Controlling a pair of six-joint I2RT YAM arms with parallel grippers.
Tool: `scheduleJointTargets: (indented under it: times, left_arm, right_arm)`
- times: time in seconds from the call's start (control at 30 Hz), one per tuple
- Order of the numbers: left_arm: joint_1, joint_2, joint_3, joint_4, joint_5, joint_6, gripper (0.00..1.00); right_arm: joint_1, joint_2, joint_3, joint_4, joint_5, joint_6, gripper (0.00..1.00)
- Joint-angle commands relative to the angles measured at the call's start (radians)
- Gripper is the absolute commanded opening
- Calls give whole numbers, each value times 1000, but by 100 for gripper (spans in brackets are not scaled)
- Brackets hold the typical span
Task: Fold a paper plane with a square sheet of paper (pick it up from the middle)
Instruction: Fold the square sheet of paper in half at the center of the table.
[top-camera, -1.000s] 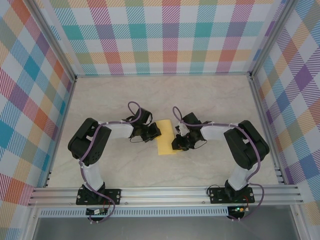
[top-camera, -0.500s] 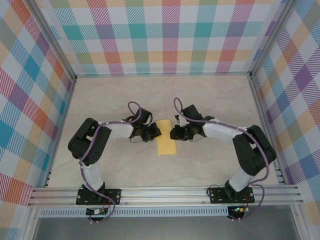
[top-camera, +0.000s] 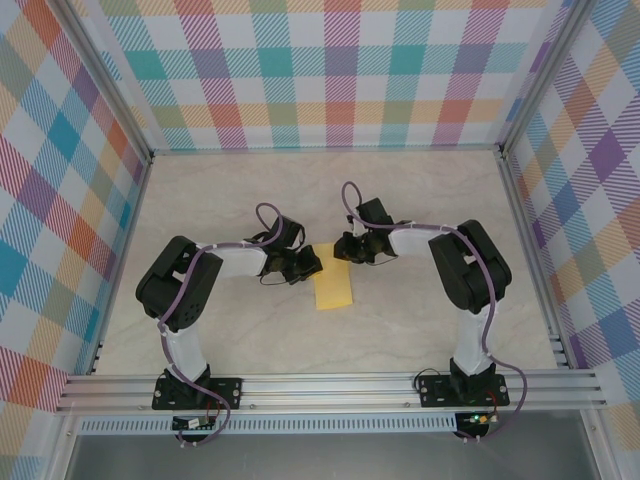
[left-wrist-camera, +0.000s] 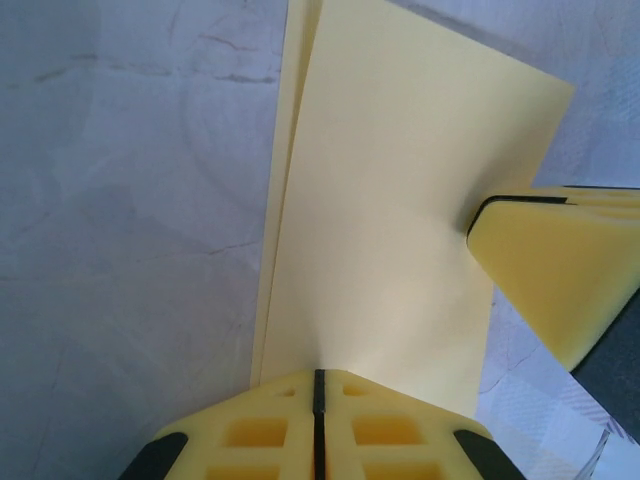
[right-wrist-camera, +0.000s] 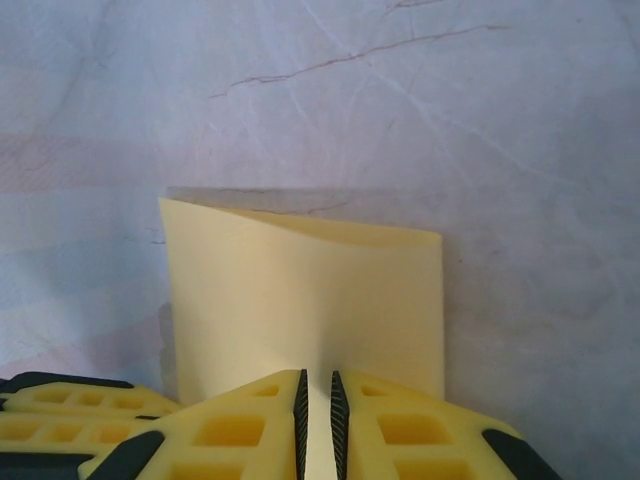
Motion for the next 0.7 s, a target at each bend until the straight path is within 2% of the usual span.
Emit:
scheduleJointTargets:
  times: [0.0, 0.2, 0.67]
  left_arm:
    - [-5, 21, -34, -148, -76, 5, 10]
    - [-4, 13, -35, -165, -86, 19, 10]
    - [-4, 16, -27, -181, -88, 31, 10]
  right_arm:
    - [-16, 29, 15, 56, -11, 33, 16]
    - [-24, -3, 27, 66, -43, 51, 16]
    - [-30, 66, 76, 16, 55, 69, 16]
